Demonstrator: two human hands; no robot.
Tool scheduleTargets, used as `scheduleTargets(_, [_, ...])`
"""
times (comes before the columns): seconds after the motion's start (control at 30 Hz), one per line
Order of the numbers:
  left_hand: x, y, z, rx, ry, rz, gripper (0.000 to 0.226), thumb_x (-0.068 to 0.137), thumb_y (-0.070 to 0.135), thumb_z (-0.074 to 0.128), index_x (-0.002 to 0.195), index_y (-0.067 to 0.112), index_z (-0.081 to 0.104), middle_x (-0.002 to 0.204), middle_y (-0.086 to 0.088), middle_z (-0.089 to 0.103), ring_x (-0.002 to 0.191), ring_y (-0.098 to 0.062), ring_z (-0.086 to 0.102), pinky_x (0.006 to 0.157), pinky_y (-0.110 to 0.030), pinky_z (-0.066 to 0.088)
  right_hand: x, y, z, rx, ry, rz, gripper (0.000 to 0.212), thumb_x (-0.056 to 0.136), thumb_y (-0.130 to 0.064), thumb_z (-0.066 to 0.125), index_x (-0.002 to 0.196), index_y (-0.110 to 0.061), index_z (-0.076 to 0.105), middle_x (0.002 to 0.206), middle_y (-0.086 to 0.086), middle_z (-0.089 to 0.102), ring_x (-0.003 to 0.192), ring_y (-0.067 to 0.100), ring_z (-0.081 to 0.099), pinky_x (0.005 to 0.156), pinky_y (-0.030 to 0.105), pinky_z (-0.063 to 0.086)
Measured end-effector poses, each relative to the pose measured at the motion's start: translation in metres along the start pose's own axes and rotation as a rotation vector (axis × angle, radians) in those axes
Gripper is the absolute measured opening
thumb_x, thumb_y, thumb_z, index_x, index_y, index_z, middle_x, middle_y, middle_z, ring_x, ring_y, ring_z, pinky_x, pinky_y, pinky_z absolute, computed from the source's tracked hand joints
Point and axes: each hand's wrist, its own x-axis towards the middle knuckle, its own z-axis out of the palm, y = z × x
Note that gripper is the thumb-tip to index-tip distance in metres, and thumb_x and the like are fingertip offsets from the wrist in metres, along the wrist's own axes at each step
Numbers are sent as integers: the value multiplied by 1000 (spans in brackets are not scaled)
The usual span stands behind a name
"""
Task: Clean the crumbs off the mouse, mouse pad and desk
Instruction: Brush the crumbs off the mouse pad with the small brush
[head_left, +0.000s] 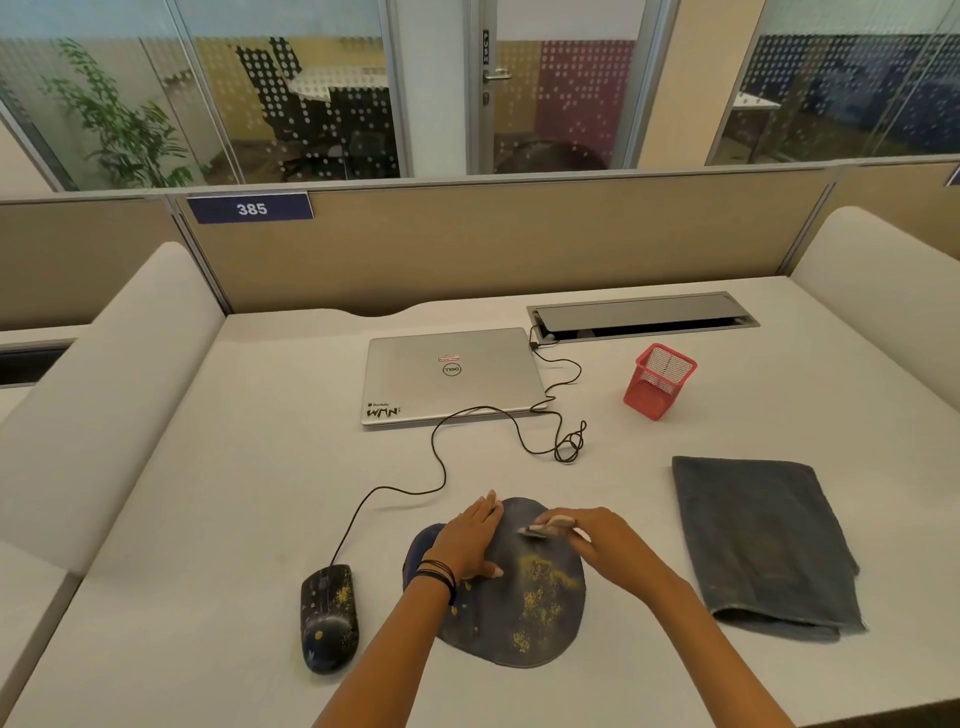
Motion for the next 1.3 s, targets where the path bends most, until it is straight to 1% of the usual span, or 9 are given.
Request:
scheduleTargets(0.1, [0,-1,-4,1,13,1,93,88,34,63,151,10,0,160,-9,-8,148,-24,1,121,-34,13,-3,-2,0,-28,-84,-25,24,95,-27,51,113,-29,66,116,-4,68,105,15,62,76,-1,39])
scheduleTargets(0.23, [0,-3,-7,5,20,4,92,88,34,63,151,9,0,160,-9,-9,148,-24,1,121,-34,12,-3,-7,-5,-138,-211,-55,26,96,-28,49,116,-25,65,118,-1,67,103,17,61,77,6,37])
scheduleTargets(0.47, [-1,-2,-7,5,17,4,92,88,33,63,151,9,0,160,-9,-8,148,-25,1,121,-34,12,0,-23,-9,-60,-12,-25,28,98,-25,45,120,-24,63,125,1,63,112,16,57,87,6,34])
scheduleTargets(0.6, [-2,-2,-8,10,15,4,93,88,34,63,151,9,0,160,-9,-9,148,-24,0,121,-34,12,-4,-21,-4,-52,-97,-39,27,97,-22,48,116,-19,66,120,2,66,104,11,59,81,0,36])
scheduleTargets(0.77, [-2,-3,-8,10,6,11,95,87,35,63,151,8,-2,160,-10,-10,148,-24,-1,121,-33,11,-9,-21,-8,-149,-225,-49,24,96,-21,49,111,-22,67,112,0,69,96,15,61,82,24,46])
scheduleTargets(0.9, [-2,-3,-8,4,11,10,94,87,35,63,151,8,-1,160,-9,-9,148,-24,0,121,-33,12,-1,-25,-9,50,-13,-14,24,97,-19,49,112,-20,68,117,-1,67,104,10,59,86,6,38])
scheduleTargets(1.0, [-2,-2,-8,5,15,7,94,87,34,63,151,8,-1,160,-9,-9,149,-23,0,121,-32,13,5,-23,-2,34,51,-9,23,96,-20,50,111,-19,68,116,1,67,106,15,61,85,1,36])
scheduleTargets(1.2, [-1,-4,-8,0,14,10,94,88,35,63,151,9,-2,160,-9,-10,149,-23,-1,121,-32,11,-9,-18,13,-64,-92,-80,23,93,-29,55,109,-24,70,110,-2,71,93,3,60,75,-8,33])
scheduleTargets(1.3, [-2,-3,-8,-3,9,6,94,88,34,63,151,9,-2,160,-9,-10,149,-23,-1,121,-33,11,-16,-17,16,-87,-148,-91,23,94,-31,52,109,-26,69,110,-2,69,96,10,61,72,-4,36])
